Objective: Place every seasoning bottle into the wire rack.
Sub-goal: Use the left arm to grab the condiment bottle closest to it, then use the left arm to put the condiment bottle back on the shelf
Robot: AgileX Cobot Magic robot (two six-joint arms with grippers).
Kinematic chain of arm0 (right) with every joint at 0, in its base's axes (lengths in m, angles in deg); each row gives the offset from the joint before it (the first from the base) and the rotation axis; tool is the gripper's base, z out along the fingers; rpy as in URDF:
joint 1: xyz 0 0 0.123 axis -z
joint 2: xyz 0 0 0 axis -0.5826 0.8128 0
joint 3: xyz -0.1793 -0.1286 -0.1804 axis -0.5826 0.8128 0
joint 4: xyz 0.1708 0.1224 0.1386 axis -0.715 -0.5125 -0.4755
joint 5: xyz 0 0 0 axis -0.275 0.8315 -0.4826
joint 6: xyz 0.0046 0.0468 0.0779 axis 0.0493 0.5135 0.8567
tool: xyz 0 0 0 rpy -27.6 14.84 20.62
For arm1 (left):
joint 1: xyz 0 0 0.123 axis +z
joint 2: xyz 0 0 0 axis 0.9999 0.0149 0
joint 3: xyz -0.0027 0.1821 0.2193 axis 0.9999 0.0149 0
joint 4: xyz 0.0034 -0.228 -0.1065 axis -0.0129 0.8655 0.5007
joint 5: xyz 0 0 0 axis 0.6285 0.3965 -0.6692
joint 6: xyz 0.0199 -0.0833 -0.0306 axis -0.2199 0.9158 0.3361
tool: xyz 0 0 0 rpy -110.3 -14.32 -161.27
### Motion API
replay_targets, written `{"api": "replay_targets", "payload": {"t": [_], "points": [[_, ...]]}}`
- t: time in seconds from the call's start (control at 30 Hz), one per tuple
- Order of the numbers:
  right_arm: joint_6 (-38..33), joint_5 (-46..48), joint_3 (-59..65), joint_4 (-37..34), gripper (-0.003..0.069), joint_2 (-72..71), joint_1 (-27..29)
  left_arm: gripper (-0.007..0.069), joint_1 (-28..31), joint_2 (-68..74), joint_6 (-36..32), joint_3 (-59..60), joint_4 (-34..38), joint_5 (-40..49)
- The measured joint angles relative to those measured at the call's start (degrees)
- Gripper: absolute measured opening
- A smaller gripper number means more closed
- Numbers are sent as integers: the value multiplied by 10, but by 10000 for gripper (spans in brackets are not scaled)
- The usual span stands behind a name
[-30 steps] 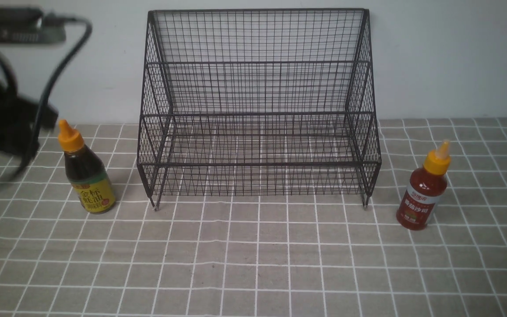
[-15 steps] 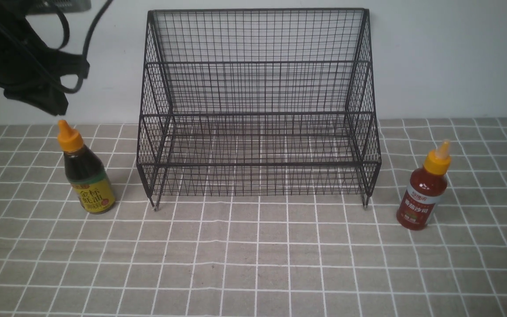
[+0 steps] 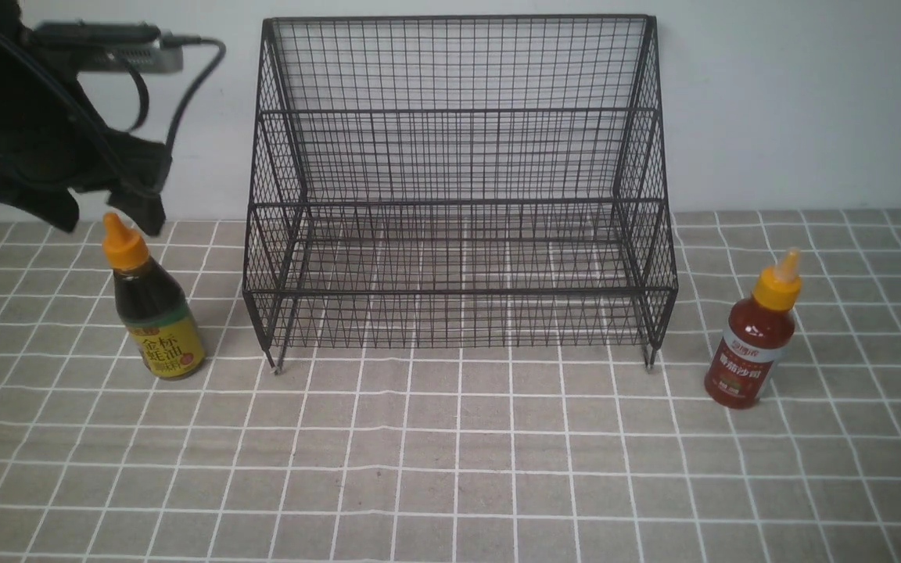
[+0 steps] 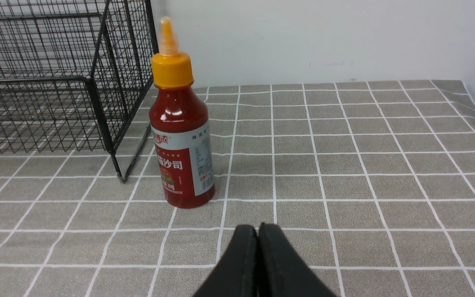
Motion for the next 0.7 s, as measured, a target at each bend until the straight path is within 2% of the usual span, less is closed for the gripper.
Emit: {"api": "replay_targets", "payload": {"t": [0.1,0.17,0.3,0.33,0.37,0.7], "points": [[0,0,0,0,-15,0,0,598,0,18,2,0,0,0],[0,0,0,0,-15,0,0,556,0,30,5,0,0,0],[0,0,0,0,-15,0,0,392,0,33,5,0,-4,1],[0,0,0,0,-15,0,0,309,0,33,5,0,-6,5],[0,0,0,0,-15,0,0,281,0,32,5,0,-8,7],[-1,0,0,0,-15,0,0,290,-3,-86,1,-6,-14,30]]}}
